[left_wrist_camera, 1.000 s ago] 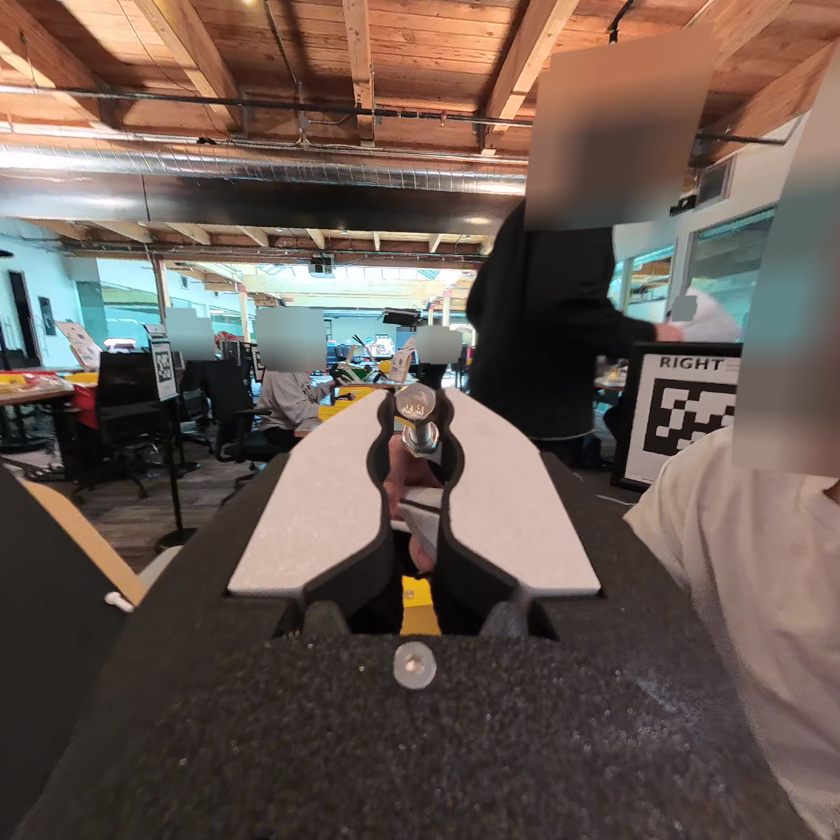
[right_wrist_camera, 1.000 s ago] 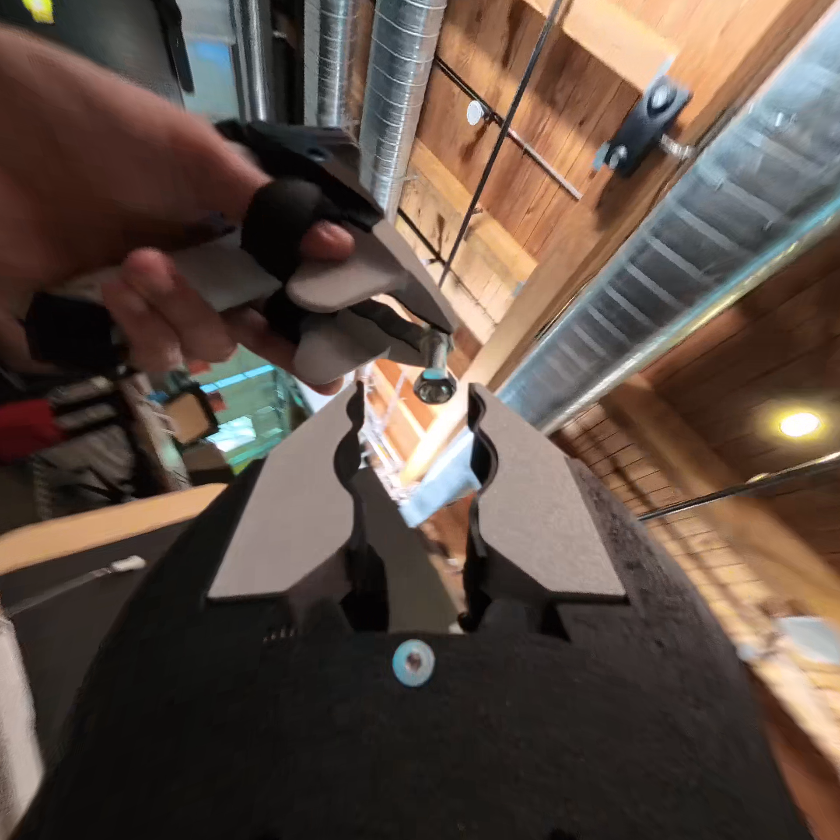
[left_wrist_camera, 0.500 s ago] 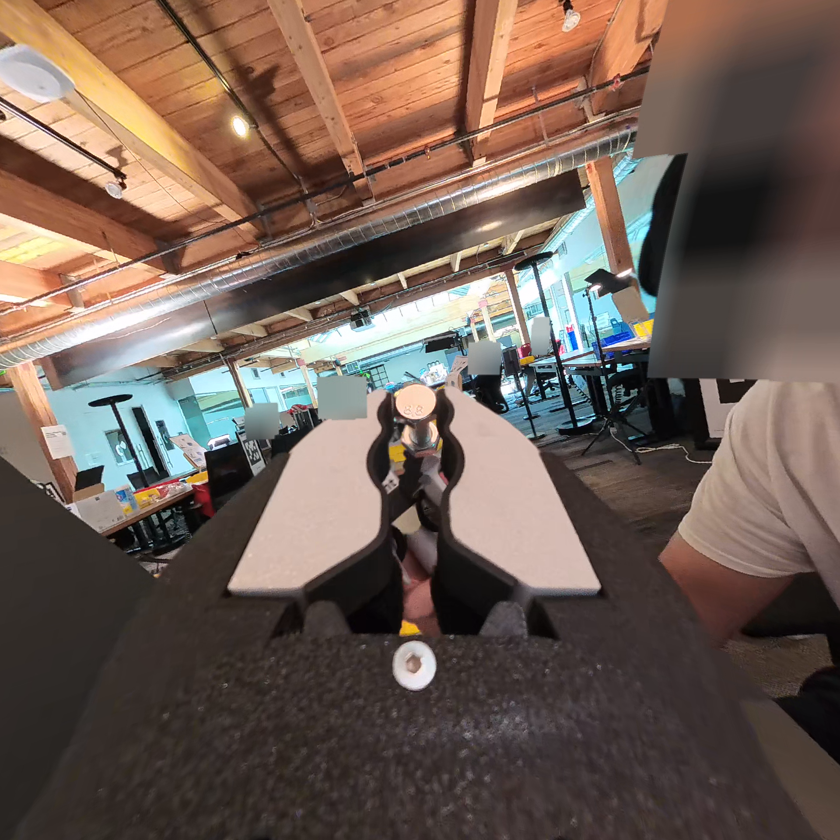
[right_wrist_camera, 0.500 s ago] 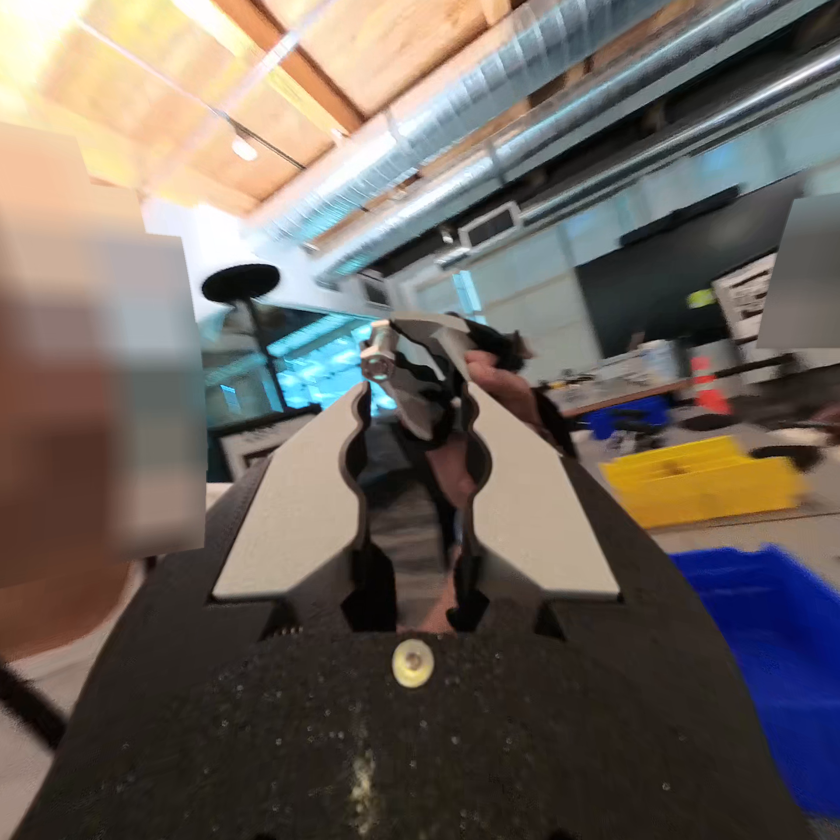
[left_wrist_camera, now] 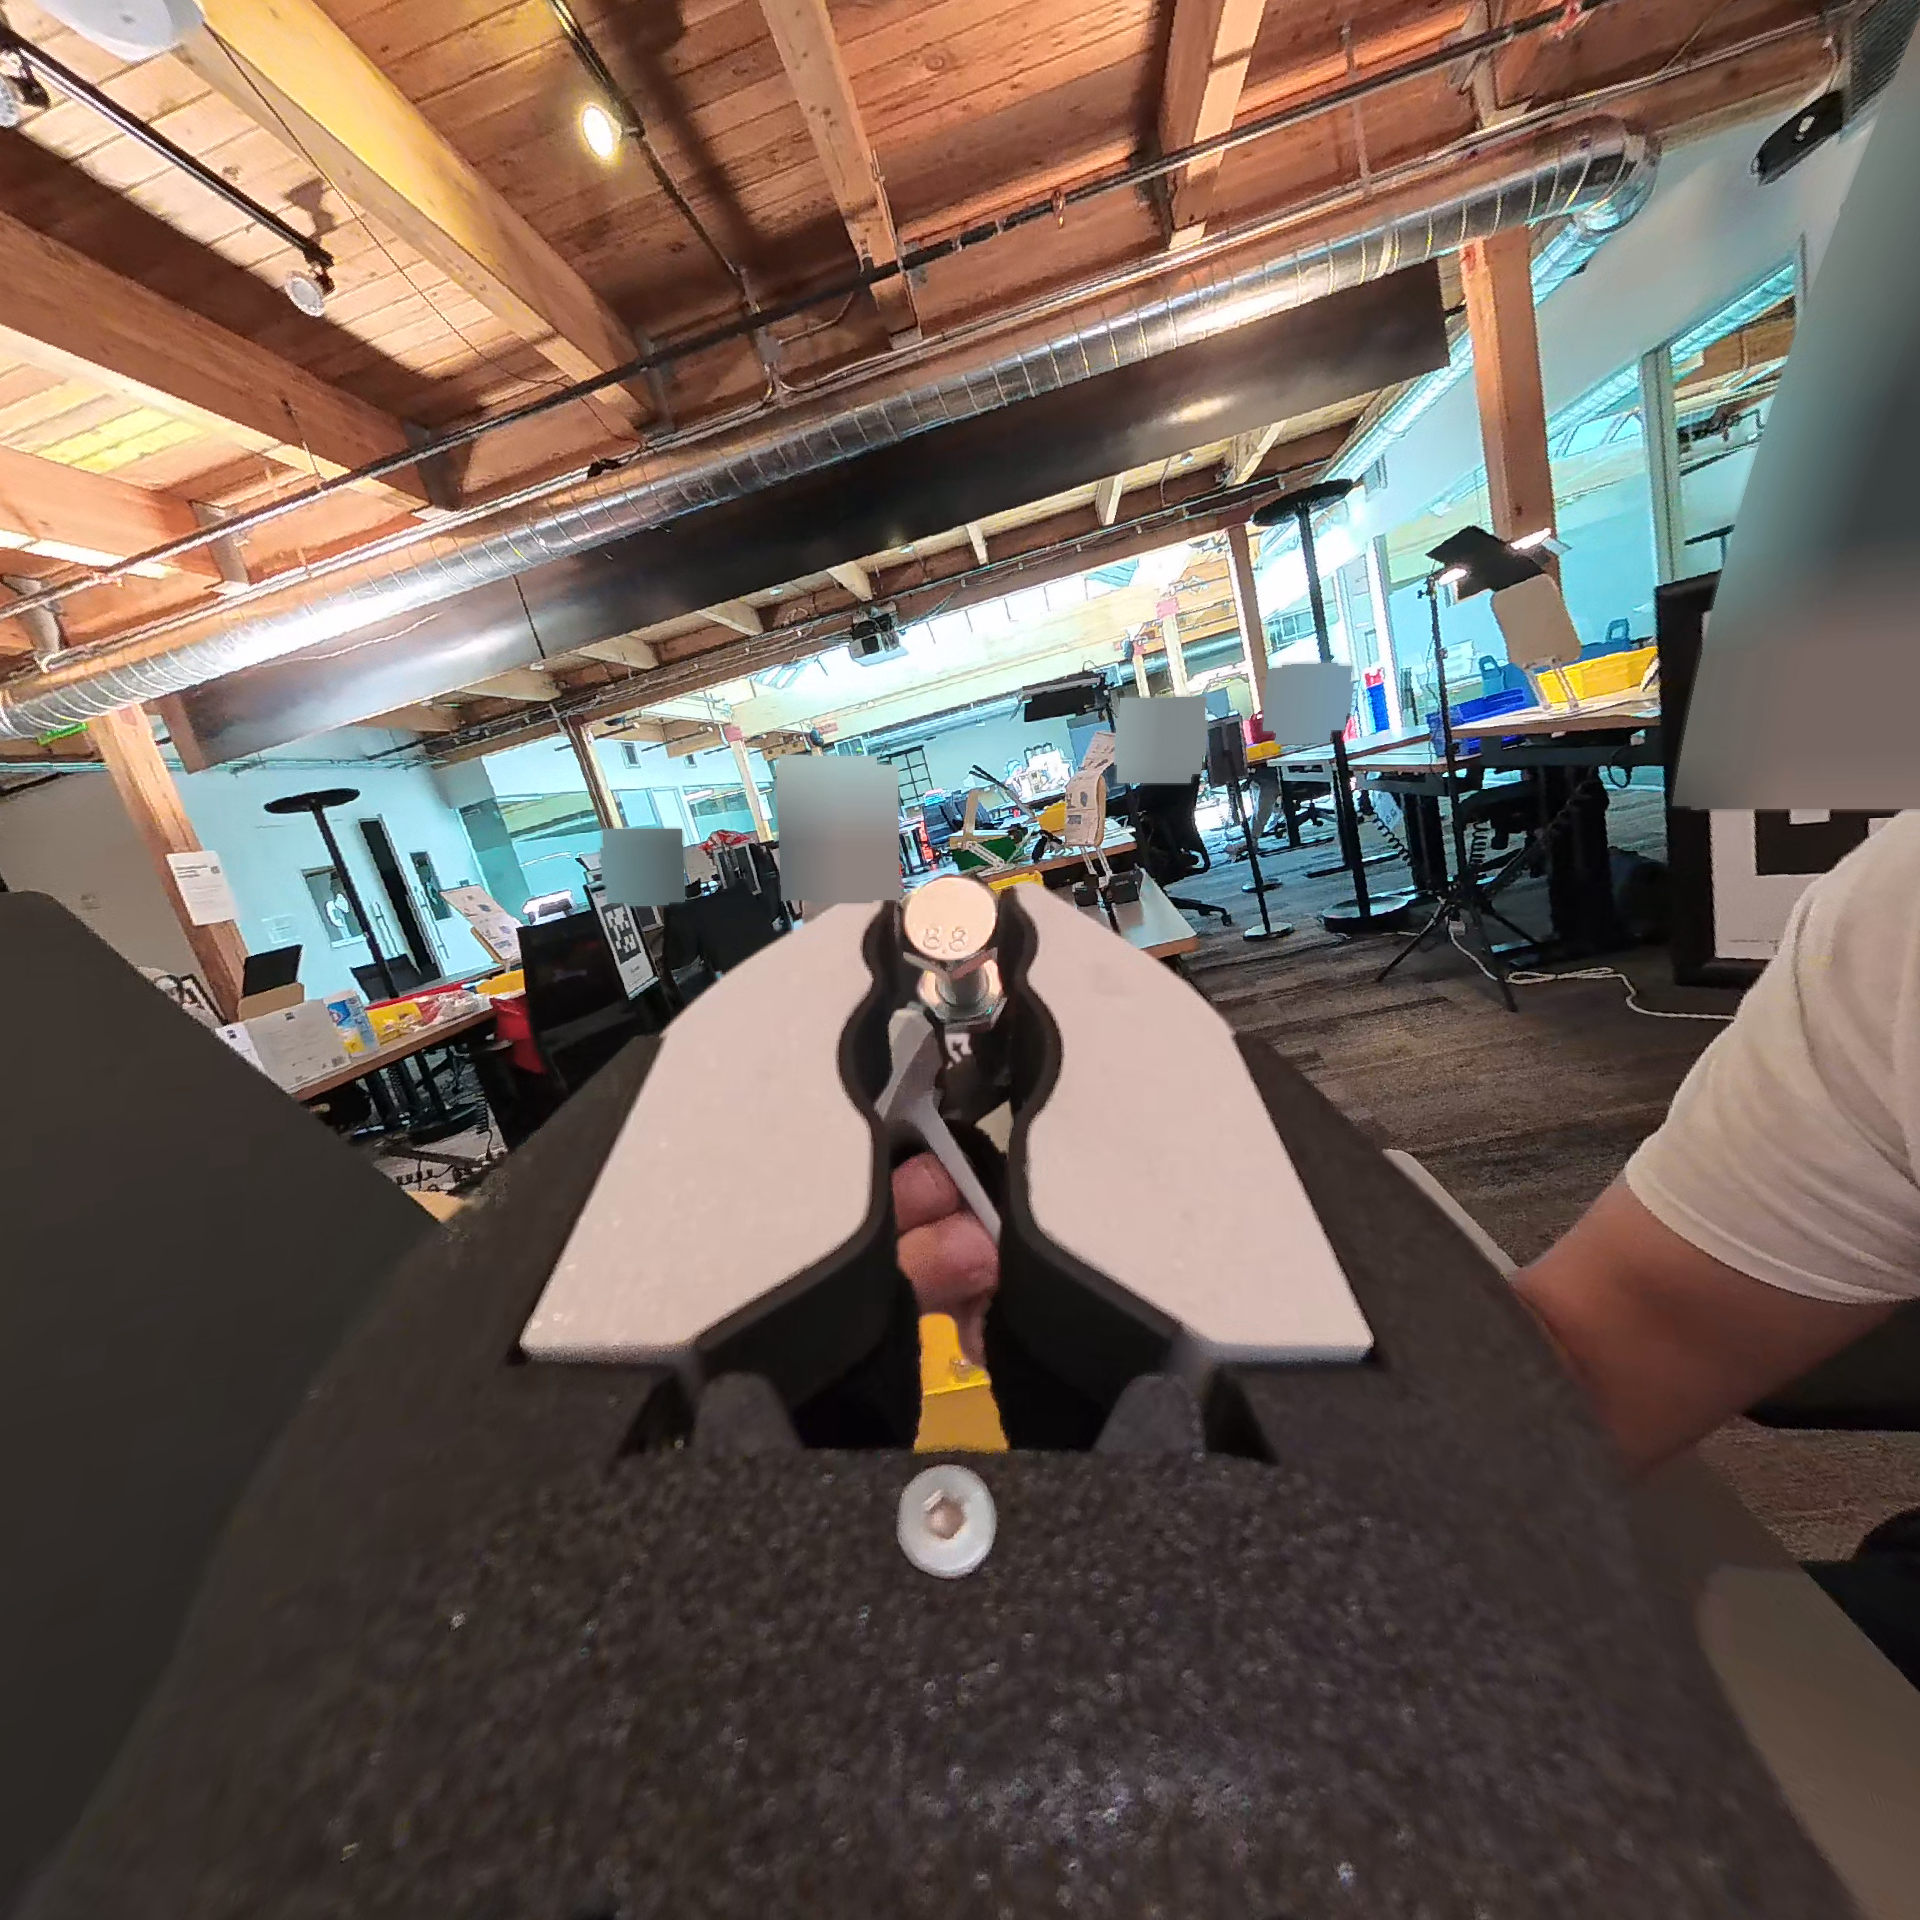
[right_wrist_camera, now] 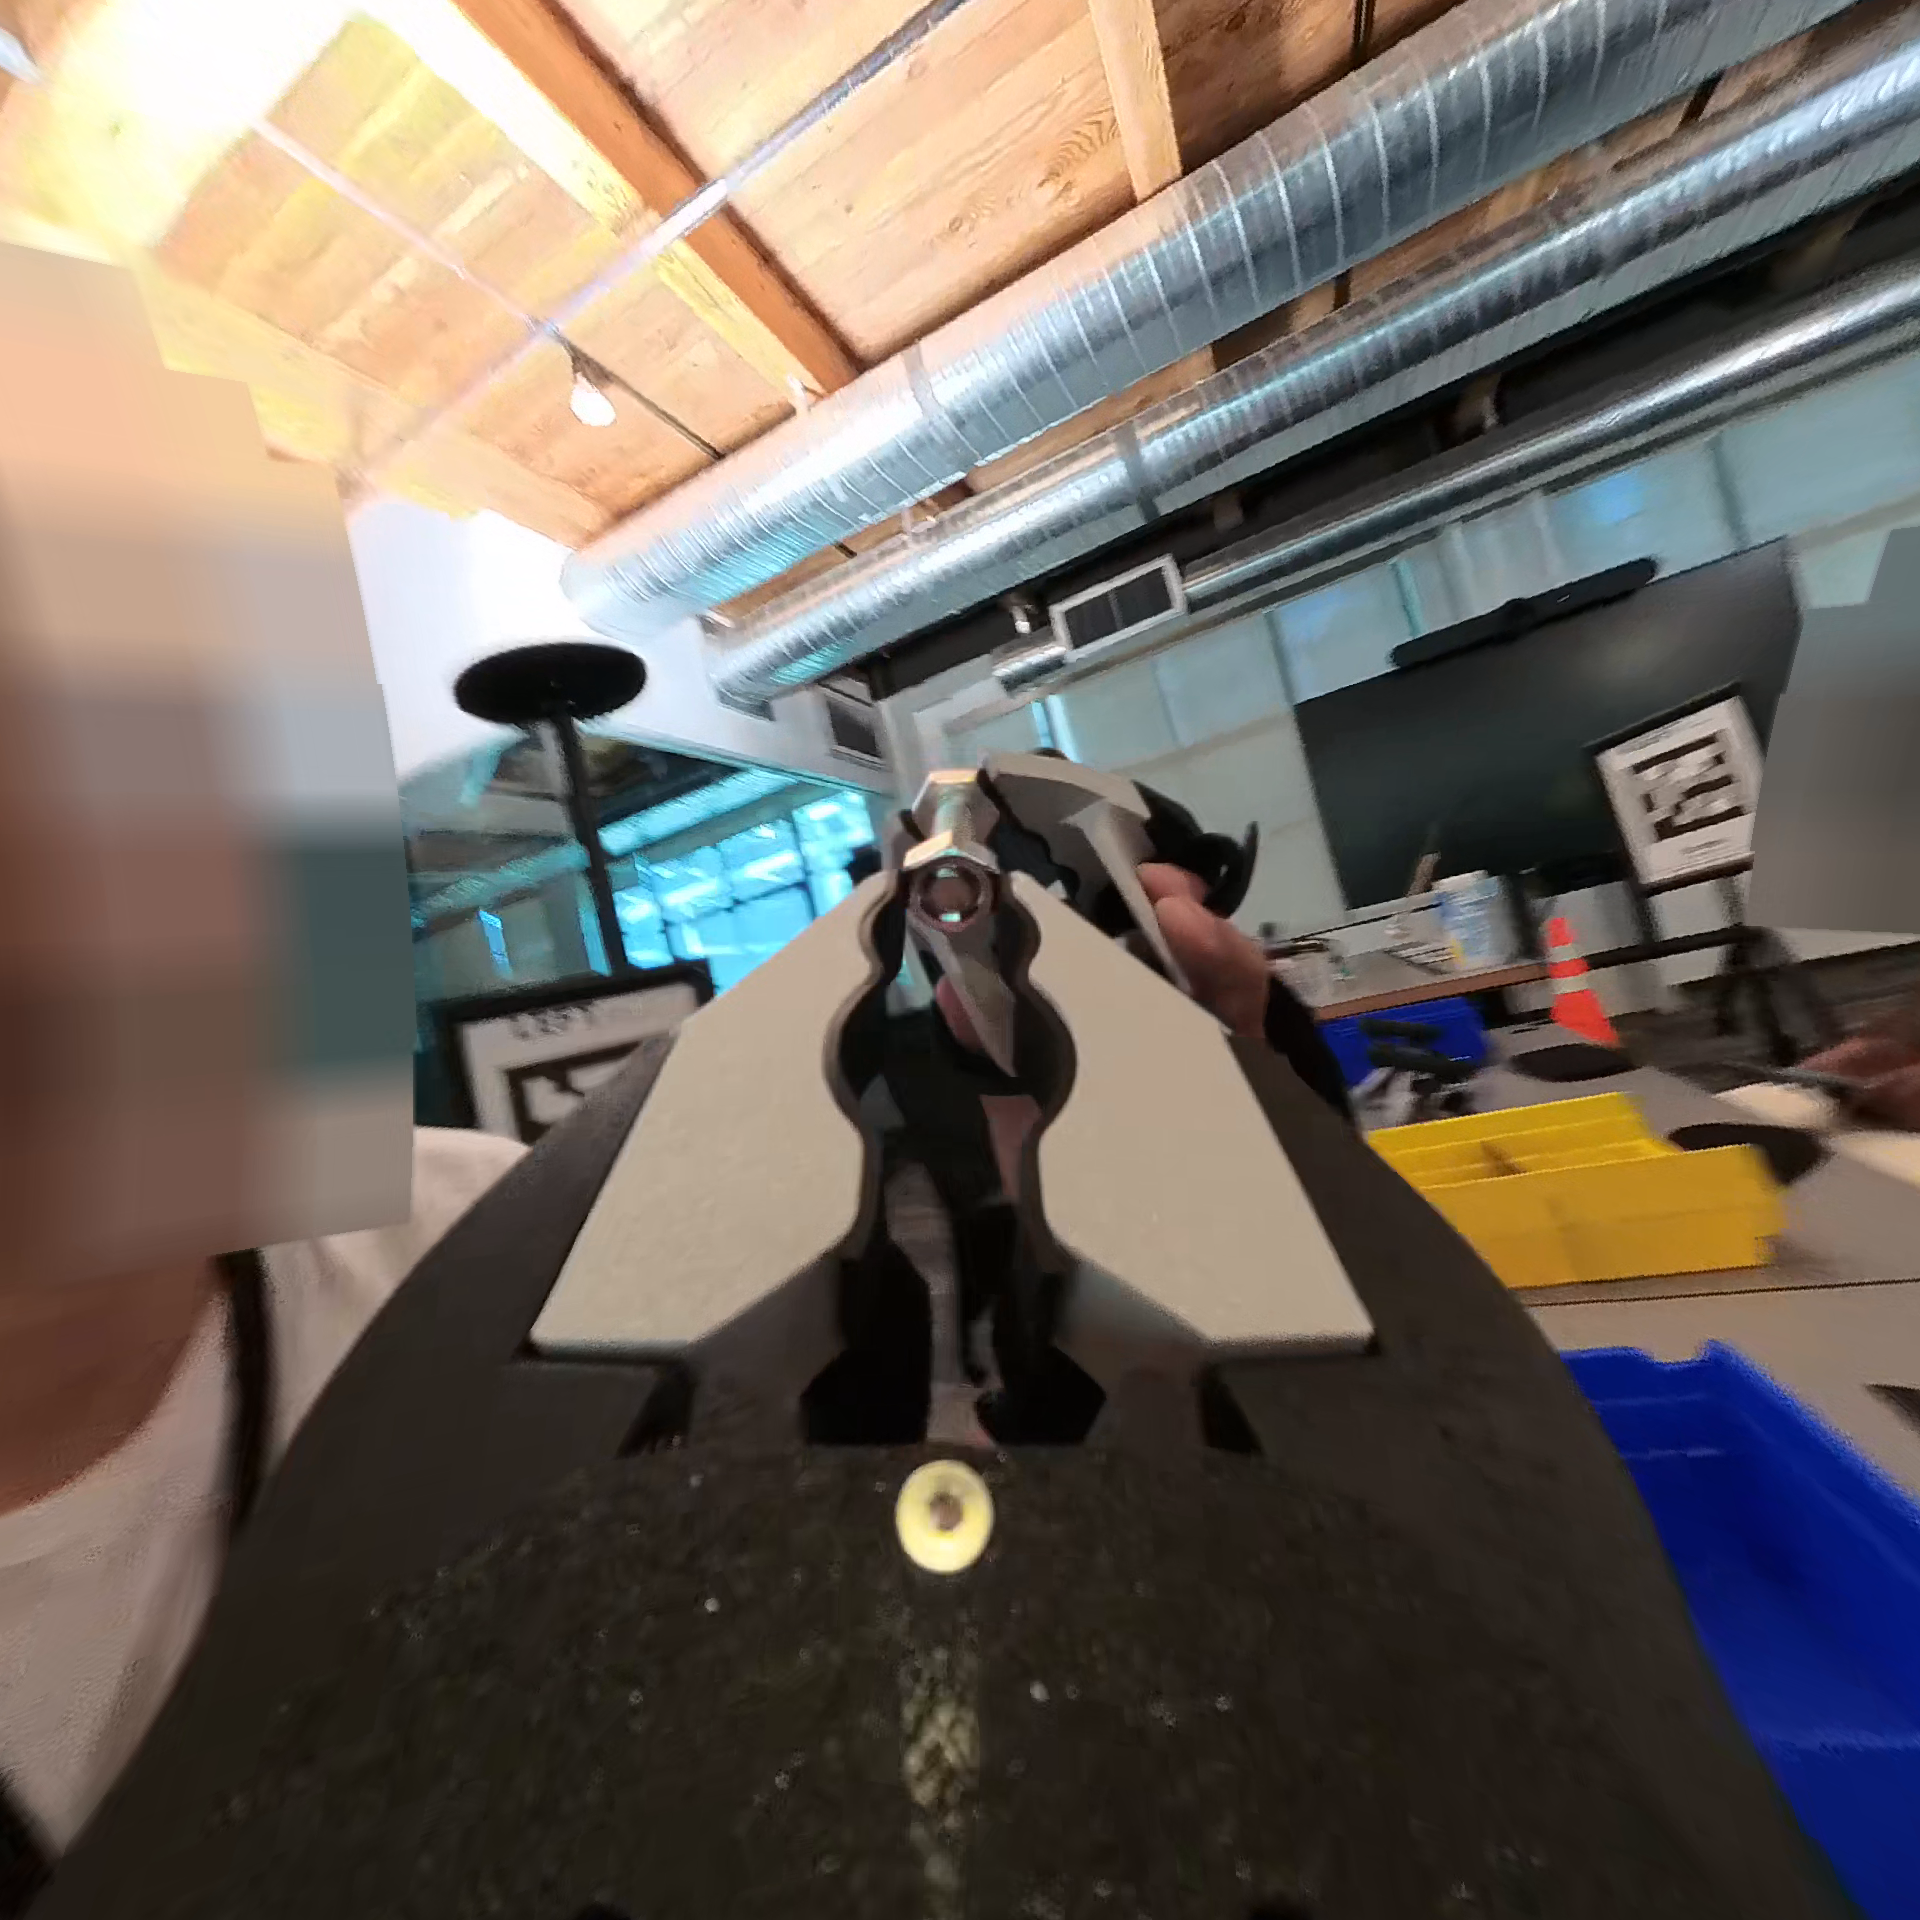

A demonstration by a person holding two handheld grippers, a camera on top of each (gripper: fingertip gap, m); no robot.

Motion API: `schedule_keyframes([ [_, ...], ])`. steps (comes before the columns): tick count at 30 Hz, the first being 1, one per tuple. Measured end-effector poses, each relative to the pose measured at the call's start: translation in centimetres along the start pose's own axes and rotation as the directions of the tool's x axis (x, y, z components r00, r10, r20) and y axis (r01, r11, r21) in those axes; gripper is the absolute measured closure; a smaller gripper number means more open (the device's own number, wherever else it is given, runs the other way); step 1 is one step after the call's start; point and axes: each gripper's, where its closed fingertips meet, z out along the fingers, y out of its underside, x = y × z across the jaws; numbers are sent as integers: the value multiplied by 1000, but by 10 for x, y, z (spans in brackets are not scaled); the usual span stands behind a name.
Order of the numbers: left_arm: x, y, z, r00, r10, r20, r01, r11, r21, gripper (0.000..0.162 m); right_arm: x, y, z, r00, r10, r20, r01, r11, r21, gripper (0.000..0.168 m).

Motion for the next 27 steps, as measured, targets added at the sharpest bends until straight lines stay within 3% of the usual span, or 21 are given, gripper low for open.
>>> schedule_keyframes([
  [3,-1,0,0,998,-59,-20,60,998,9,145,0,1,0,939,-323,-118,317,946,-64,152],
  [5,0,-1,0,993,-105,-45,106,994,16,145,-1,2,0,788,-584,-196,564,812,-152,152],
  [8,2,-1,0,978,-185,-97,188,982,18,145,-4,2,0,396,-885,-243,830,459,-318,153],
  [10,3,1,-1,961,-248,-123,250,968,0,144,-5,4,-1,26,-979,-204,880,119,-461,152],
  [13,1,5,0,937,-326,-127,325,945,-24,145,-5,4,-4,-494,-868,-48,702,-365,-612,151],
  [14,-1,6,1,933,-341,-120,340,940,-28,145,-4,4,-5,-611,-792,10,607,-477,-635,151],
  [16,-4,8,1,931,-350,-105,349,937,-29,145,-2,1,-8,-752,-652,94,445,-607,-658,151],
  [18,-4,7,1,931,-347,-109,348,937,-19,145,-2,2,-7,-777,-625,77,435,-621,-653,151],
  [20,-5,4,0,938,-328,-109,331,944,3,145,2,10,-4,-683,-729,47,544,-551,-633,131],
  [22,-4,-3,-3,951,-288,-114,294,955,38,145,2,7,-4,-555,-831,-38,663,-414,-624,118],
  [24,-2,-11,-7,966,-234,-105,243,967,75,145,2,3,-5,-316,-935,-164,802,-170,-572,114],
  [27,2,-15,-10,988,-136,-78,142,987,74,145,6,0,-5,246,-924,-293,844,353,-404,117],
])
